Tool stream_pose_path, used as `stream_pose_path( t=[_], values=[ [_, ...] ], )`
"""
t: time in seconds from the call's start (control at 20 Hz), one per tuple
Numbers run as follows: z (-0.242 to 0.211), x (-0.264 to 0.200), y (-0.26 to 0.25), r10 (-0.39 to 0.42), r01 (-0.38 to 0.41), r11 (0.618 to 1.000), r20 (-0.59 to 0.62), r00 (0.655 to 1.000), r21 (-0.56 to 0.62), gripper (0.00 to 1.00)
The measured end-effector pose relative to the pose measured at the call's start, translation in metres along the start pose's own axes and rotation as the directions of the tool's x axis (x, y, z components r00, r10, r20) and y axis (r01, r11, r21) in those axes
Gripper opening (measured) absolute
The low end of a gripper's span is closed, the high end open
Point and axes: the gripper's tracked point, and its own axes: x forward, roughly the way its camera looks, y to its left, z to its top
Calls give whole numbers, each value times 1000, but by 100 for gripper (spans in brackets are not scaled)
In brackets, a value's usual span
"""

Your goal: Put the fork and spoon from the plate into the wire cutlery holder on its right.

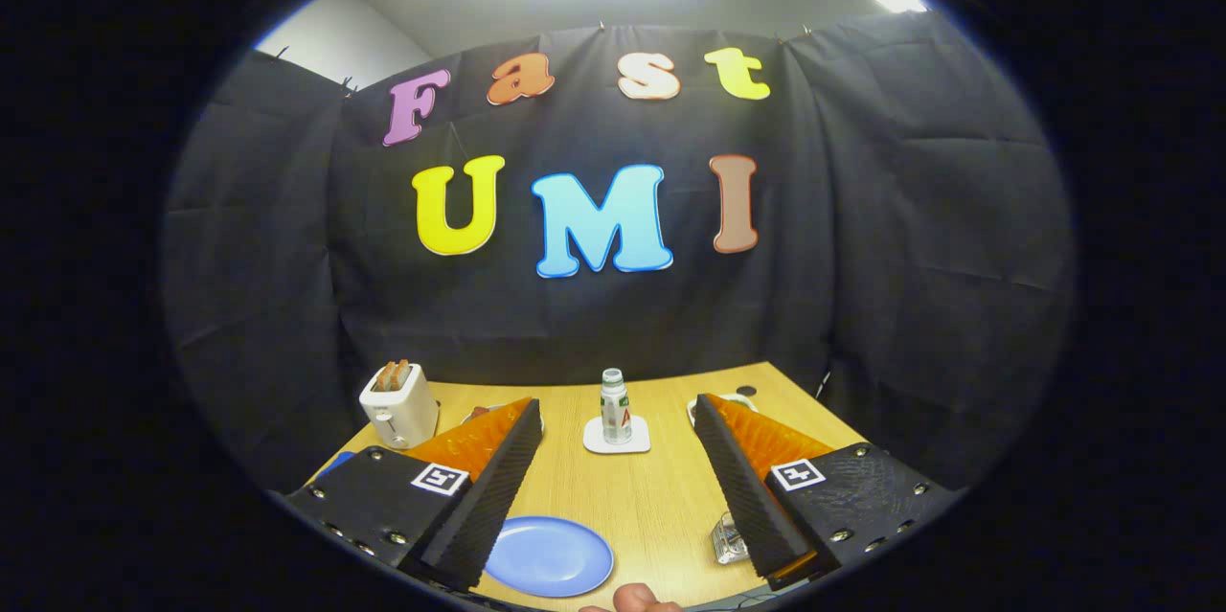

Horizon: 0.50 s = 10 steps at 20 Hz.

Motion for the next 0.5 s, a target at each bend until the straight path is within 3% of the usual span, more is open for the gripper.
stream_pose_path(
  t=[0.15, 0.25, 0.4, 0.5],
  values=[
    [-8, 10, 6, -45, 50, 991, 46, 998, -125, 99],
    [9, 9, 21, -56, 66, 996, 173, 983, -52, 96],
    [34, 27, 45, 14, 5, 998, 342, 940, -56, 95],
    [23, 40, 58, 60, -32, 994, 277, 959, -107, 96]
  ],
)
